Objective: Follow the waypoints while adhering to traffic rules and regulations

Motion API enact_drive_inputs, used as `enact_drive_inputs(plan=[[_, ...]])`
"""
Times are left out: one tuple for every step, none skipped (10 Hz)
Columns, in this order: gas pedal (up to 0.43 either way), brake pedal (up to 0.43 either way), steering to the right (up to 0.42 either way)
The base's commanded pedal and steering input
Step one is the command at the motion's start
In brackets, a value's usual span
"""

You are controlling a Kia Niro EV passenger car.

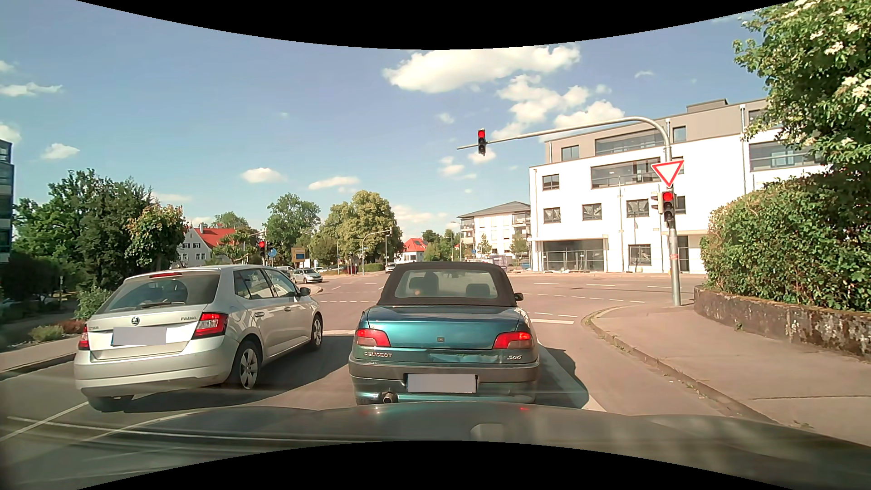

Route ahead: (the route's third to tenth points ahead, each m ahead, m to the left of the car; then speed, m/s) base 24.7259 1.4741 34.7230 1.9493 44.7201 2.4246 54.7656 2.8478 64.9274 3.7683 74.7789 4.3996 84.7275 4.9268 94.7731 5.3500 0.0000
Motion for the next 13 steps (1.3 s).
enact_drive_inputs(plan=[[0.0, 0.659, 0.004], [0.0, 0.659, 0.004], [0.0, 0.659, 0.003], [0.0, 0.659, 0.003], [0.0, 0.659, 0.004], [0.0, 0.659, 0.003], [0.0, 0.659, 0.003], [0.0, 0.659, 0.003], [0.0, 0.659, 0.004], [0.0, 0.659, 0.004], [0.0, 0.659, 0.004], [0.0, 0.659, 0.003], [0.0, 0.659, 0.003]])
